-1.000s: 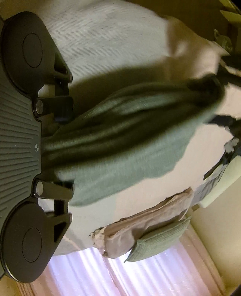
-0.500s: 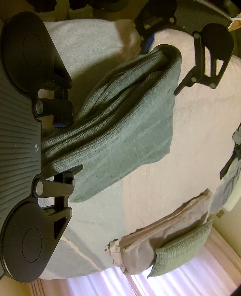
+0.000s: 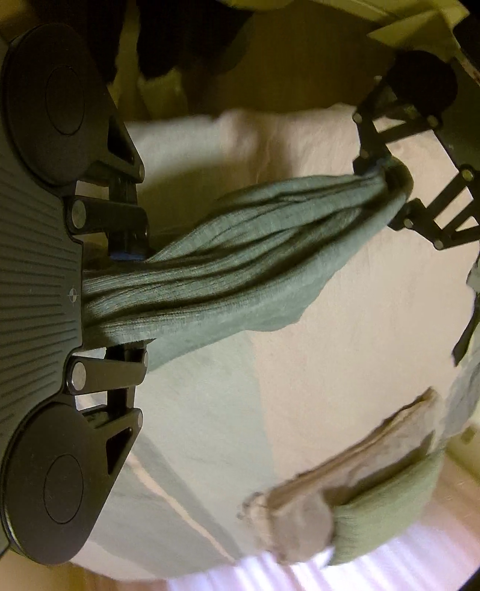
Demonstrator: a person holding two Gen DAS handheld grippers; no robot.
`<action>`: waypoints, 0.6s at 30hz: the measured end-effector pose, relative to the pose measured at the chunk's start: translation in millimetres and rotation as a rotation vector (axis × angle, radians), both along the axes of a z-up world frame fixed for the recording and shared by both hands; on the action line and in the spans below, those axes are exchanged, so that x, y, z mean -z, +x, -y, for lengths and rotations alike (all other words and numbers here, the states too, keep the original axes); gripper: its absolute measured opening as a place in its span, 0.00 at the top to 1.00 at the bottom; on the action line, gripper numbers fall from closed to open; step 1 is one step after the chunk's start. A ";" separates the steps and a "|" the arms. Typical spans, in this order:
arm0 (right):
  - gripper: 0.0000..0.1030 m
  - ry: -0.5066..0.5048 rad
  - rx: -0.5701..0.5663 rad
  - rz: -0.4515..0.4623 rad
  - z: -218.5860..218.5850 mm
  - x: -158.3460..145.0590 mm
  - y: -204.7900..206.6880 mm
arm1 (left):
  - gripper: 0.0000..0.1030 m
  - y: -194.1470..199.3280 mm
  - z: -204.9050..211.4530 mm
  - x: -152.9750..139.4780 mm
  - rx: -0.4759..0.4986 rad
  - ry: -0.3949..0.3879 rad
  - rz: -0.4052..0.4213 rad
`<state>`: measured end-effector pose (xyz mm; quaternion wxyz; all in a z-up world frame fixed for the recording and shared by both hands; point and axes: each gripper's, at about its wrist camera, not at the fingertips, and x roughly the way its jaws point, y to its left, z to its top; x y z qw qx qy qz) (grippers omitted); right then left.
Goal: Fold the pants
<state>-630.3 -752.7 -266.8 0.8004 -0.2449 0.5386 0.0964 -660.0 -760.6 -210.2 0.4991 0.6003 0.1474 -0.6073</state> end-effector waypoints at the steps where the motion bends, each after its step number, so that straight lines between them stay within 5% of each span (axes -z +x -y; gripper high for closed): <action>1: 0.73 0.009 0.015 -0.010 -1.5 -5.9 -3.5 | 0.72 -0.4 1.1 -7.6 0.022 0.015 -0.013; 7: 0.73 0.023 0.115 -0.036 -1.7 -40.7 -23.4 | 0.73 -6.3 16.0 -32.2 0.138 0.070 -0.075; 18: 0.73 -0.023 0.255 -0.016 23.5 -110.8 -53.2 | 0.74 -13.6 69.6 -91.5 0.256 0.020 -0.099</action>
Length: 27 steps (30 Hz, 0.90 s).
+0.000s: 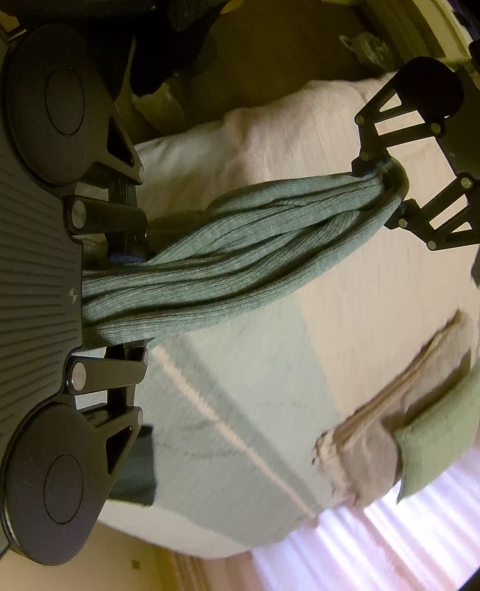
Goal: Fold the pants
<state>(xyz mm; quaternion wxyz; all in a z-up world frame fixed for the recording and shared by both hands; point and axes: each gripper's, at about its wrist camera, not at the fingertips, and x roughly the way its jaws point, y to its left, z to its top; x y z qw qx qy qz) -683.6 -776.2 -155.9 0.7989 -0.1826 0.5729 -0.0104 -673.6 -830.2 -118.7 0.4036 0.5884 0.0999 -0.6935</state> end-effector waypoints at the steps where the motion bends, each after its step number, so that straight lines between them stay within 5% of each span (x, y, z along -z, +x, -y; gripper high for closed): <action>1: 0.73 -0.010 0.017 0.006 4.5 -8.6 -3.6 | 0.74 -1.5 5.9 -5.9 0.014 -0.010 0.002; 14: 0.74 -0.131 0.277 0.069 109.6 -92.9 -85.0 | 0.74 -60.4 158.8 -75.2 0.240 -0.124 0.027; 19: 0.74 -0.148 0.338 0.075 203.5 -103.4 -118.4 | 0.74 -91.8 259.8 -82.0 0.278 -0.159 0.025; 27: 0.74 -0.227 0.357 0.131 380.5 -100.2 -141.0 | 0.74 -116.8 445.4 -67.9 0.208 -0.256 0.036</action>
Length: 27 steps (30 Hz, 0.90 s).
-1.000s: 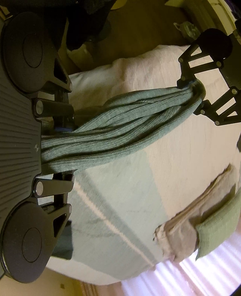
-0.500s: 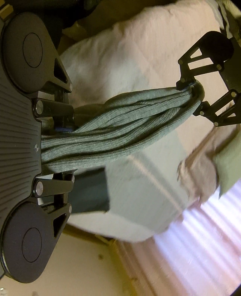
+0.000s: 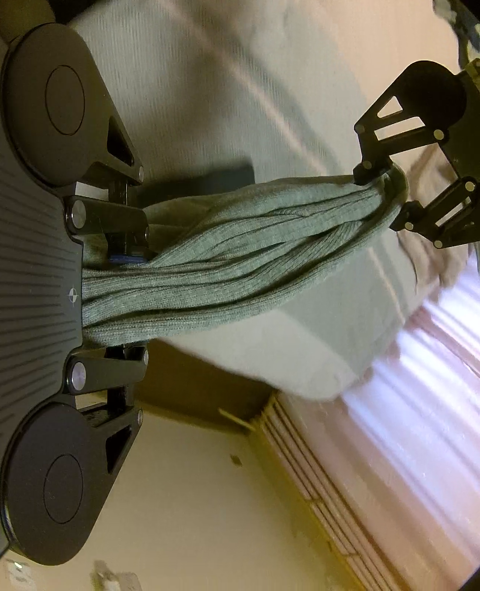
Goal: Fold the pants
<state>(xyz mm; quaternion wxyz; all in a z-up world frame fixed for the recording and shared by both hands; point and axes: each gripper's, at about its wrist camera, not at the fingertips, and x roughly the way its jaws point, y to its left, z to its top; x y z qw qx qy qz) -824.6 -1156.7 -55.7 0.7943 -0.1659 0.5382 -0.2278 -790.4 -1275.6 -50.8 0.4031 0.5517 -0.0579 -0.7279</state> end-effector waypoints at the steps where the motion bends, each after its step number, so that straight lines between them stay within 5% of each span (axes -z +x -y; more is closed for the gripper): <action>1: 0.74 -0.030 -0.005 0.011 18.1 5.0 -0.6 | 0.74 -0.5 18.2 5.3 -0.012 -0.029 0.013; 5: 0.73 -0.158 -0.008 0.069 57.1 55.8 -1.3 | 0.74 -3.1 64.4 58.6 -0.018 -0.160 0.090; 7: 0.72 -0.215 -0.005 0.092 66.5 110.5 -1.4 | 0.74 -2.7 73.5 110.6 -0.018 -0.198 0.112; 11: 0.71 -0.147 -0.018 0.041 52.1 238.6 2.9 | 0.74 -3.1 67.9 241.9 -0.022 -0.110 0.134; 14: 0.68 -0.166 -0.052 0.046 18.6 288.3 -5.3 | 0.75 -5.0 43.0 312.1 -0.009 -0.089 0.166; 17: 0.68 -0.198 -0.051 0.082 7.1 290.4 -14.5 | 0.75 -1.9 27.6 325.2 -0.007 -0.156 0.161; 24: 0.71 -0.199 -0.032 0.110 10.4 238.9 -14.4 | 0.78 -6.8 34.2 280.5 -0.030 -0.211 0.153; 27: 0.71 -0.199 -0.081 0.106 -8.0 240.0 -21.2 | 0.78 -8.3 12.6 277.8 -0.066 -0.216 0.135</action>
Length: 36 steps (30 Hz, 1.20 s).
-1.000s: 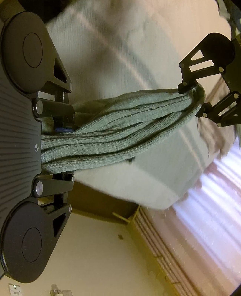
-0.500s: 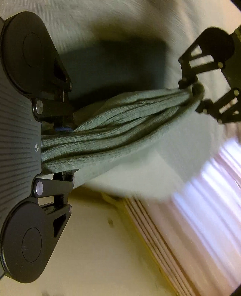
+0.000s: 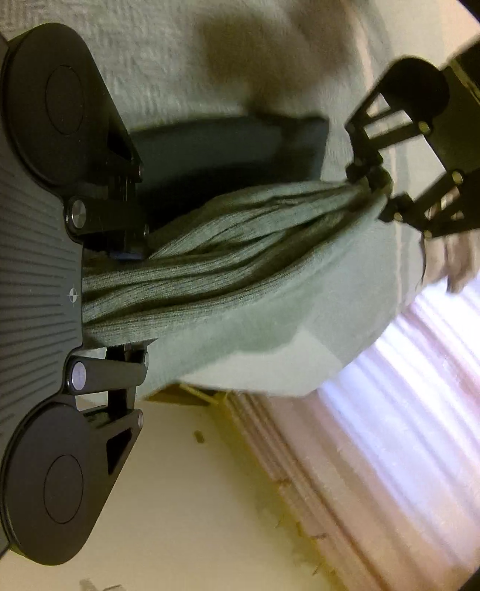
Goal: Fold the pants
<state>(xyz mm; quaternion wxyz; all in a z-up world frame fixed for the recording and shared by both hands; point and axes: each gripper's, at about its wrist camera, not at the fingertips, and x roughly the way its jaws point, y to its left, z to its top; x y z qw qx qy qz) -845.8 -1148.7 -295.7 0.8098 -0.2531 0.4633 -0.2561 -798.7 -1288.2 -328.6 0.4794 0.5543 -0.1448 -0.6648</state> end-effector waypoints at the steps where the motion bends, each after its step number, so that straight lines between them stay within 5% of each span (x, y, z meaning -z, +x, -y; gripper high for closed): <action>1: 0.71 0.013 -0.020 -0.026 -4.7 8.9 -3.9 | 0.78 -2.9 -3.4 9.2 -0.005 0.013 -0.004; 5: 0.70 0.004 -0.059 -0.056 -1.6 27.8 -16.5 | 0.78 -14.7 -14.2 43.2 -0.017 0.043 -0.006; 11: 0.71 -0.012 -0.041 0.002 -11.1 -4.3 -22.6 | 0.79 -15.8 -26.0 22.3 -0.059 -0.001 -0.039; 17: 0.64 -0.029 -0.083 -0.069 -5.8 21.2 -32.4 | 0.79 -30.6 -37.4 49.5 -0.053 0.069 -0.014; 25: 0.53 0.125 0.139 -0.047 -23.8 -31.6 -46.9 | 0.72 1.8 -68.3 -12.3 -0.130 0.197 -0.141; 30: 0.52 0.291 0.295 0.084 -55.8 -74.5 -74.7 | 0.72 28.3 -44.1 -64.1 -0.195 0.218 -0.302; 36: 0.52 0.516 0.521 0.412 -18.8 -116.0 -100.6 | 0.72 9.4 0.2 -91.4 -0.173 0.229 -0.505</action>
